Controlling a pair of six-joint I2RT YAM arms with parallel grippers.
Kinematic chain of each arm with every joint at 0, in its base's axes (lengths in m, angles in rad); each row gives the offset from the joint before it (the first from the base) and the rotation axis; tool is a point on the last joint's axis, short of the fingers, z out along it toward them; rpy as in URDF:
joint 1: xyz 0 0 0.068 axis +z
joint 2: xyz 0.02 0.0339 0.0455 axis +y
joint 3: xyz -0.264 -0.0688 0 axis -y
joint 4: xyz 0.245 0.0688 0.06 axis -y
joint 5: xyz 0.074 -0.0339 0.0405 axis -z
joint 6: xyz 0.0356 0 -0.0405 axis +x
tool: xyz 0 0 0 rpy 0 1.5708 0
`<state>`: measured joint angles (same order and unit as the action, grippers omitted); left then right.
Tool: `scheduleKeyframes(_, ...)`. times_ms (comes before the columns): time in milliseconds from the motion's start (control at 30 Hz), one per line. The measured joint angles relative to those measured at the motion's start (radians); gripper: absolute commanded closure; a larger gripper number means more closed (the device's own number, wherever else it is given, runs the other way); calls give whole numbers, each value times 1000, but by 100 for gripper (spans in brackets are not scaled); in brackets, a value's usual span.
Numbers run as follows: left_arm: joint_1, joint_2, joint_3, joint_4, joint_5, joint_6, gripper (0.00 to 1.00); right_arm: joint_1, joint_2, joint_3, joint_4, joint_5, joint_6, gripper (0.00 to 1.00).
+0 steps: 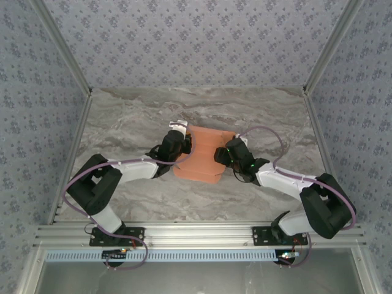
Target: Fold the paper box
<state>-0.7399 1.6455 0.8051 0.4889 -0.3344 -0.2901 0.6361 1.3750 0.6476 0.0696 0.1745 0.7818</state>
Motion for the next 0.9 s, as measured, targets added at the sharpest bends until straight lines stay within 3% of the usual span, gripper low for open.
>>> scheduleKeyframes(900, 0, 0, 0, 2, 1, -15, 97, 27, 42, 33, 123, -101, -121, 47)
